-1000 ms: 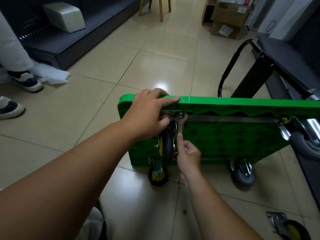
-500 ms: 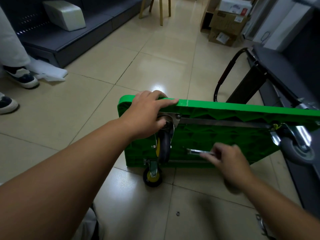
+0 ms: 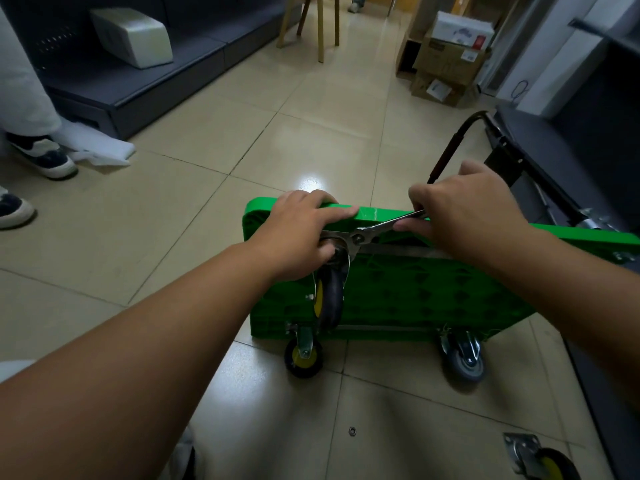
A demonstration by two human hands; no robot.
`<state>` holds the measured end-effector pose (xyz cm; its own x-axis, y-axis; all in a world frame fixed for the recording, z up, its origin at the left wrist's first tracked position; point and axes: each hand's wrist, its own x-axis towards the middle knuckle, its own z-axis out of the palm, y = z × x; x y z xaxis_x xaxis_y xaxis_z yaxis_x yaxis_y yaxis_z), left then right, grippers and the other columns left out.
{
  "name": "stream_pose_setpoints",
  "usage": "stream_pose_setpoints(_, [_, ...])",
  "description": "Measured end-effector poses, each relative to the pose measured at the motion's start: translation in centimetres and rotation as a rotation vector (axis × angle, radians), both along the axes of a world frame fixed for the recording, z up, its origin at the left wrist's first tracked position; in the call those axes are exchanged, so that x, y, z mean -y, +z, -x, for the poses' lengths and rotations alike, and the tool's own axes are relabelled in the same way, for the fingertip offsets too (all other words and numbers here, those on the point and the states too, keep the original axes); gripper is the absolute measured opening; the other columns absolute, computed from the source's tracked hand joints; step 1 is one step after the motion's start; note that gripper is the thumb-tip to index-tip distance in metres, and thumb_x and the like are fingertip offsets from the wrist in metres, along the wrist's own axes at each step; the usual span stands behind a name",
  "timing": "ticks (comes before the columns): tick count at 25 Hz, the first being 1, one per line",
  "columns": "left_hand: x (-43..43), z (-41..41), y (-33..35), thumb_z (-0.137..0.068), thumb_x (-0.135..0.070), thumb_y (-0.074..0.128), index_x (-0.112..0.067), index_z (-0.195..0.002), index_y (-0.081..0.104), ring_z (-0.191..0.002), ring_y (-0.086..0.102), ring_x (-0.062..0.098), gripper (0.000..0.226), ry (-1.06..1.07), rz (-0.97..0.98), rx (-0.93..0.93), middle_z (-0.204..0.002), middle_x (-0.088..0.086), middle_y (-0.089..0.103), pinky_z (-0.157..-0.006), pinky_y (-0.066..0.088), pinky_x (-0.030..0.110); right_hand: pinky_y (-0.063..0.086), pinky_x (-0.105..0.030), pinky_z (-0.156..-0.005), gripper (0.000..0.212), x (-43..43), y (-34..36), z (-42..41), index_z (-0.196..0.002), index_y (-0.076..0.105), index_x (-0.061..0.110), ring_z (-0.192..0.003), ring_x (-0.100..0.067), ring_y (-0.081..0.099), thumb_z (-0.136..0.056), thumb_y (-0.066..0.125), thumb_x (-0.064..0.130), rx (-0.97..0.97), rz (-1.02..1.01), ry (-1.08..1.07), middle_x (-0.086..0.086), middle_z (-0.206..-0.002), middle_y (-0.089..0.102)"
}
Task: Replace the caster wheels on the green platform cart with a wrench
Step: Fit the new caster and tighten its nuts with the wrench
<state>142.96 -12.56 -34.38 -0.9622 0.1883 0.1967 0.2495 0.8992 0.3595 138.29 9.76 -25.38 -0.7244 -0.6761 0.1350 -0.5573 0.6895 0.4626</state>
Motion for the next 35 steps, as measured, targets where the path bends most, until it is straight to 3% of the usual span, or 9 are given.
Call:
stream_pose_setpoints(8, [-0.2,-0.1,0.0,-0.095,-0.031,0.060,-0.045,-0.151,0.038,-0.131,0.036,0.021,0.062,0.015,-0.005,-0.006,-0.145,-0.005,0.044,-0.112,0.019,0.034,0.033,-0.033,-0.076,0.052,-0.3,-0.2,1.4,-0.085,0.059,0.020,-0.062,-0.021,0.057,-0.088,0.047,0.070,-0.040,-0.044,0.062,0.000,-0.069,0.066])
stream_pose_setpoints(12, [-0.3,-0.1,0.0,-0.095,-0.031,0.060,-0.045,-0.151,0.039,-0.131,0.036,0.021,0.062,0.024,0.001,-0.004,-0.145,-0.006,0.044,-0.111,0.018,0.034,0.026,-0.032,-0.074,0.047,-1.4,-1.8,1.7,-0.084,0.053,0.021,-0.057,-0.019,0.046,-0.091,0.046,0.067,-0.005,0.010,0.046,0.002,-0.067,0.060])
stream_pose_setpoints(16, [-0.2,0.0,-0.1,-0.094,-0.030,0.061,-0.044,-0.151,0.039,-0.130,0.037,0.021,0.063,0.019,0.008,-0.017,-0.145,-0.005,0.045,-0.111,0.020,0.035,0.027,-0.033,-0.066,0.048,-2.2,-4.9,1.7,-0.074,0.057,0.014,-0.048,-0.018,0.032,-0.088,0.055,0.060,-0.078,0.139,0.036,-0.007,-0.056,0.060])
stream_pose_setpoints(21, [-0.2,-0.1,-0.1,-0.094,-0.030,0.061,-0.044,-0.152,0.038,-0.131,0.036,0.021,0.064,0.024,0.020,-0.030,-0.146,-0.005,0.044,-0.109,0.017,0.032,0.029,-0.036,-0.067,0.050,-3.8,-8.0,1.4,-0.068,0.059,0.015,-0.053,-0.023,0.046,-0.097,0.053,0.056,-0.205,0.198,0.015,-0.007,-0.057,0.059])
stream_pose_setpoints(24, [-0.2,-0.4,-0.2,-0.094,-0.031,0.062,-0.044,-0.153,0.037,-0.133,0.035,0.022,0.065,0.024,0.029,-0.047,-0.147,-0.005,0.044,-0.111,0.014,0.031,0.031,-0.032,-0.061,0.047,-3.7,-12.4,-0.4,-0.064,0.056,0.020,-0.046,-0.018,0.038,-0.095,0.052,0.055,-0.048,0.476,-0.175,0.001,-0.050,0.047])
stream_pose_setpoints(28, [-0.3,-0.6,-0.3,-0.094,-0.033,0.062,-0.044,-0.153,0.034,-0.137,0.033,0.022,0.067,0.019,0.041,-0.045,-0.150,-0.004,0.042,-0.115,0.017,0.038,0.023,-0.028,-0.048,0.062,0.7,-20.0,-4.2,-0.059,0.044,0.018,-0.046,-0.014,0.036,-0.094,0.036,0.069,0.466,1.224,-0.491,0.005,-0.050,0.040])
stream_pose_setpoints(31, [-0.3,-0.4,-0.3,-0.093,-0.033,0.064,-0.043,-0.153,0.037,-0.135,0.034,0.022,0.067,0.016,0.053,-0.058,-0.149,-0.003,0.043,-0.112,0.017,0.034,0.023,-0.021,-0.045,0.056,5.3,-21.8,-6.0,-0.061,0.043,0.013,-0.047,-0.006,0.029,-0.092,0.042,0.059,0.771,1.695,-0.560,0.003,-0.054,0.035])
stream_pose_setpoints(33, [-0.4,-0.4,-0.3,-0.092,-0.033,0.064,-0.043,-0.152,0.038,-0.134,0.035,0.022,0.066,0.023,0.063,-0.064,-0.149,-0.004,0.044,-0.111,0.017,0.033,0.022,-0.019,-0.044,0.053,6.1,-21.4,-5.9,-0.063,0.043,0.013,-0.047,-0.005,0.028,-0.092,0.044,0.058,0.829,1.762,-0.571,0.005,-0.053,0.032])
stream_pose_setpoints(35, [-0.2,-0.2,-0.3,-0.093,-0.033,0.063,-0.044,-0.153,0.037,-0.134,0.035,0.022,0.066,0.019,0.060,-0.057,-0.148,-0.004,0.044,-0.113,0.019,0.037,0.023,-0.018,-0.043,0.055,5.2,-21.3,-5.4,-0.067,0.047,0.011,-0.046,-0.008,0.030,-0.095,0.043,0.058,0.919,1.705,-0.547,0.004,-0.053,0.034])
